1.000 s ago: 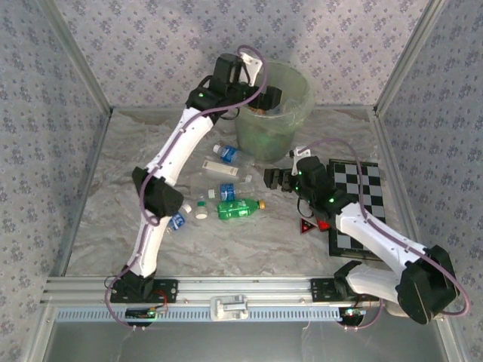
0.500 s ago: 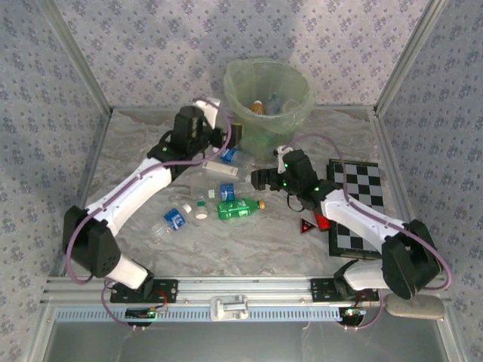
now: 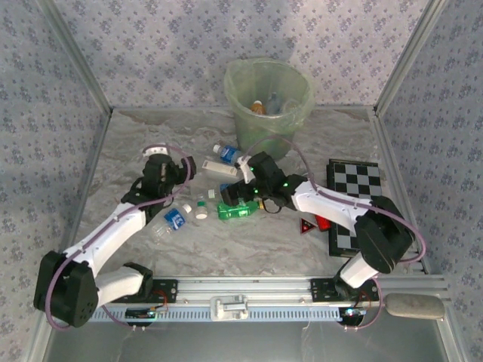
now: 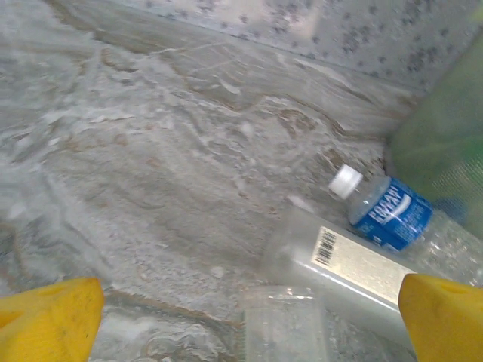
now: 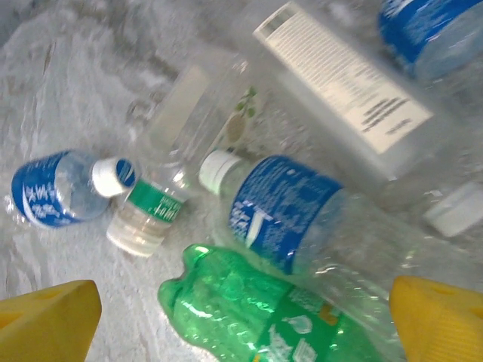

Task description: Put the plastic bottles in the bin

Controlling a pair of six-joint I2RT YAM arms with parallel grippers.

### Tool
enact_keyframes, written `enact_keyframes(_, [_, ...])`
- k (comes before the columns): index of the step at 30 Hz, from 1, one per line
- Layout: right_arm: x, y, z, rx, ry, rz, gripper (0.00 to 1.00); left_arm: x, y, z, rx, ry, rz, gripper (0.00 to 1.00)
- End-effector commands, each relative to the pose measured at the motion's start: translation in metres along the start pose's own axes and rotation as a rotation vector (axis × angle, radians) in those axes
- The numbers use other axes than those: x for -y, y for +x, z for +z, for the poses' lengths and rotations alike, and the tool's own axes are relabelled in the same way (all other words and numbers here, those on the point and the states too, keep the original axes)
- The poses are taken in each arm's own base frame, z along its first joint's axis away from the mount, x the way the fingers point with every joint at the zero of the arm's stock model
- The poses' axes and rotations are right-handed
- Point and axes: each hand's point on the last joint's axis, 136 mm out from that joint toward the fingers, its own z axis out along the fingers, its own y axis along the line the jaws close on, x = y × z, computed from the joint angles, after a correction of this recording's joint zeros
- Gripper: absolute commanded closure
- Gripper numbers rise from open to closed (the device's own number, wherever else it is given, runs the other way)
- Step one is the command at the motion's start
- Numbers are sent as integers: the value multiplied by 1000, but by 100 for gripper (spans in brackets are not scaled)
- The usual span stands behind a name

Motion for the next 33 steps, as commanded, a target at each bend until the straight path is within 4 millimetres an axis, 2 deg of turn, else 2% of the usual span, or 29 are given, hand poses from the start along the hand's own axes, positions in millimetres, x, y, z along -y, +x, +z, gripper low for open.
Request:
enact_keyframes(1, [-14, 16, 10, -110, -32, -83, 0, -14, -11, -4, 69, -23, -130, 0])
enact_keyframes(3, [-19, 21, 16, -161, -39, -128, 0, -19, -8, -3, 71, -31, -156, 0])
enact_keyframes(7, [-24, 20, 27, -207, -10, -231, 0, -24, -3, 0, 66, -38, -185, 0])
enact_keyframes(13, [-21, 37, 41, -286, 42, -305, 0, -22, 0, 6, 45, -29, -183, 0])
enact_keyframes(16, [-14, 42, 46, -303, 126, -349, 0, -21, 5, 9, 26, -25, -179, 0])
enact_keyframes(25, [-8, 63, 55, -380, 273, -515, 0, -20, 10, 12, 4, -24, -183, 0])
enact_keyframes(33, [-5, 82, 56, -441, 309, -596, 0, -22, 13, 12, -5, -32, -186, 0])
